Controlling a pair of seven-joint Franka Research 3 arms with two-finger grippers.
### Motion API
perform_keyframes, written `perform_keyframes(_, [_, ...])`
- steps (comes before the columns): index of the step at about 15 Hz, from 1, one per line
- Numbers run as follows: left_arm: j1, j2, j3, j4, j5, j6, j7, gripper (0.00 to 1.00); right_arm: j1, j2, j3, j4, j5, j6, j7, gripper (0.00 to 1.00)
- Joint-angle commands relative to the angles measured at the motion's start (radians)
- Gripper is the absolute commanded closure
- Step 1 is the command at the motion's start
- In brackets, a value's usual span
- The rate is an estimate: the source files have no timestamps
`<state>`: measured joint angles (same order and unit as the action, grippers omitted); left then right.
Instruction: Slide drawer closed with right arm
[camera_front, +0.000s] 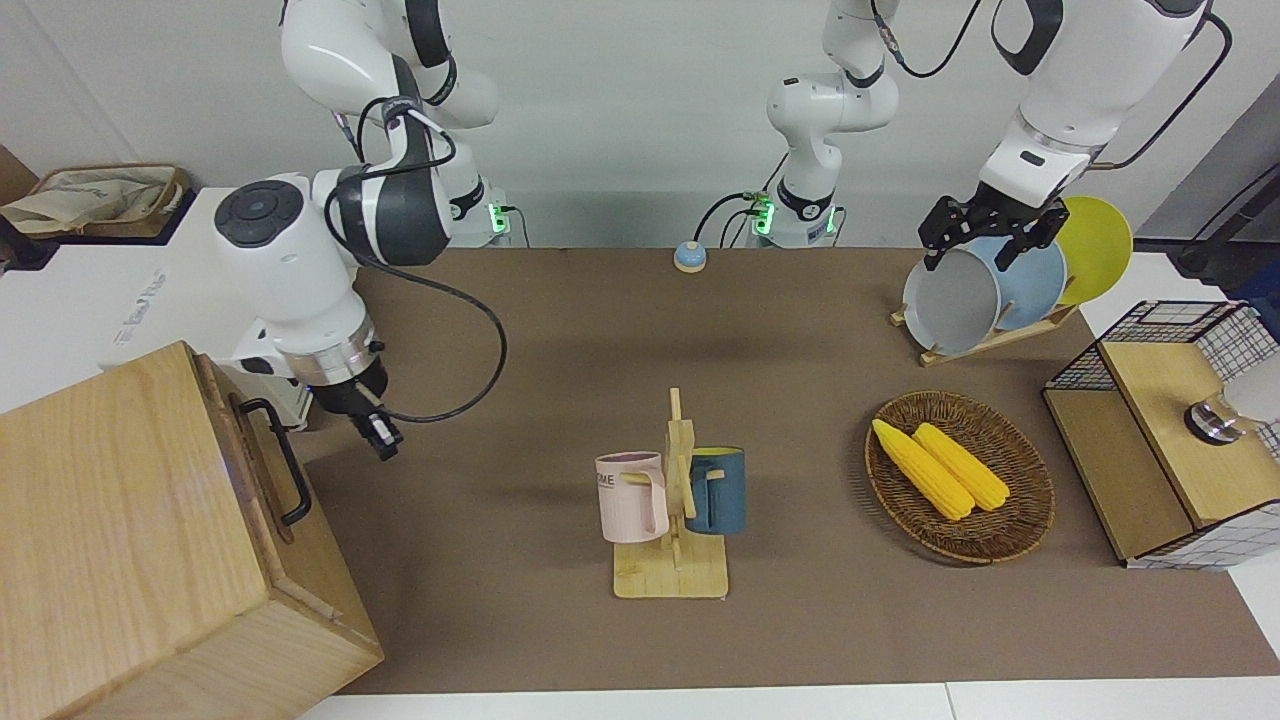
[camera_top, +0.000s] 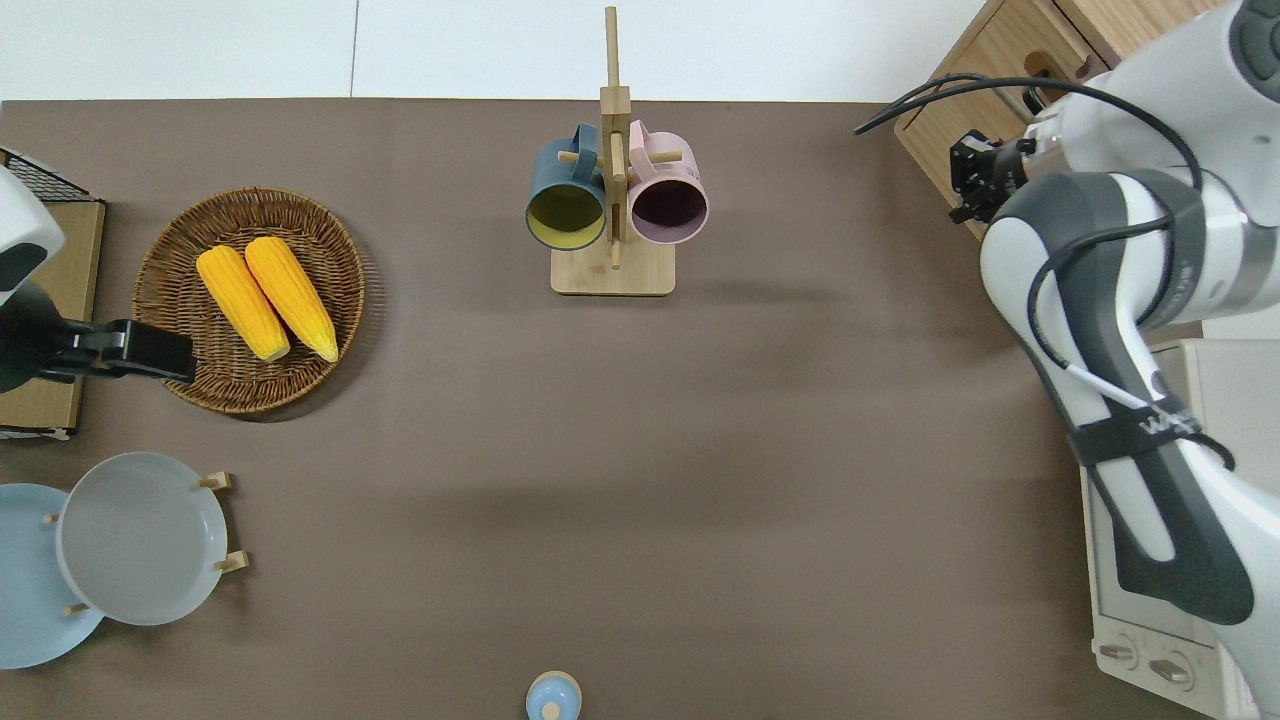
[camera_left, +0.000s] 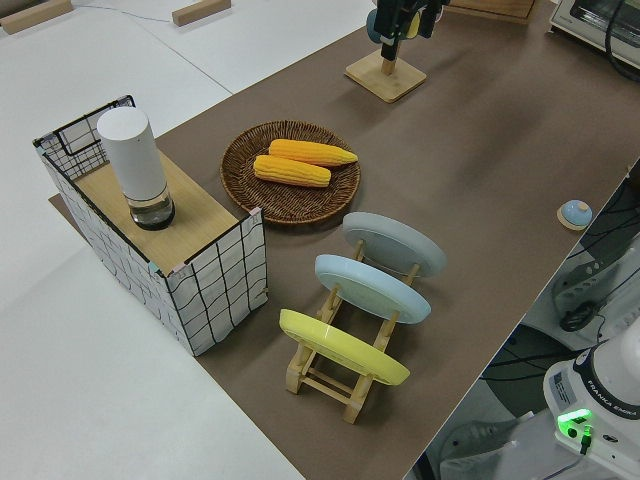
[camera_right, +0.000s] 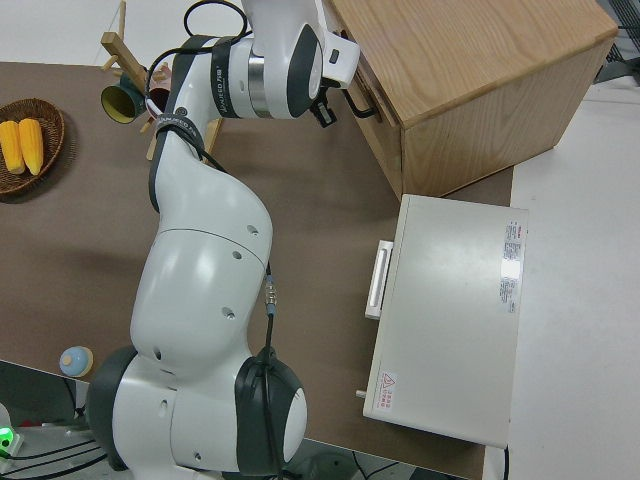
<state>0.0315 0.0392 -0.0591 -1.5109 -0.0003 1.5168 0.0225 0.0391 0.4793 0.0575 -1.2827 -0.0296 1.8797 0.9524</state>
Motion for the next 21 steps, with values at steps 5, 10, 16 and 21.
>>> perform_keyframes(5, [0.005,0.011,-0.007,0.024,0.017,-0.02,0.01,0.01,0.125,-0.117,-0.002,-0.03,-0.015,-0.178,-0.22,1.0])
perform_keyframes(10, [0.005,0.011,-0.007,0.024,0.017,-0.02,0.01,0.01,0.171,-0.246,-0.001,-0.127,-0.013,-0.226,-0.363,1.0])
perform_keyframes(16, [0.005,0.011,-0.007,0.024,0.017,-0.02,0.01,0.01,0.18,-0.363,-0.001,-0.213,-0.012,-0.238,-0.523,1.0])
perform_keyframes(21, [0.005,0.011,-0.007,0.026,0.017,-0.02,0.01,0.01,0.159,-0.374,-0.002,-0.199,-0.001,-0.249,-0.583,0.901])
